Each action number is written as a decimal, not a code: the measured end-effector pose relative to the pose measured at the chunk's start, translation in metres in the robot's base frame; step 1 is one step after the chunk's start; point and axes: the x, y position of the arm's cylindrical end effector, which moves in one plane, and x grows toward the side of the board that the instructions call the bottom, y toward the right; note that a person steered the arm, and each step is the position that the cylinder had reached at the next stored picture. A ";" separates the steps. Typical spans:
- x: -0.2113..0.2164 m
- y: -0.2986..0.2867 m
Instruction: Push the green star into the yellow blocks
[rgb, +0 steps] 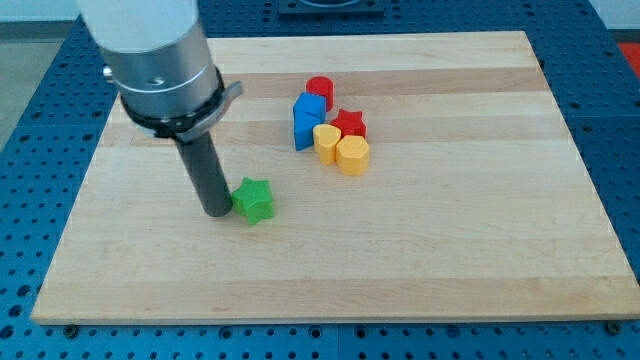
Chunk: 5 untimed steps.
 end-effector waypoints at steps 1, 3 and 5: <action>-0.005 0.028; -0.007 0.071; 0.035 0.078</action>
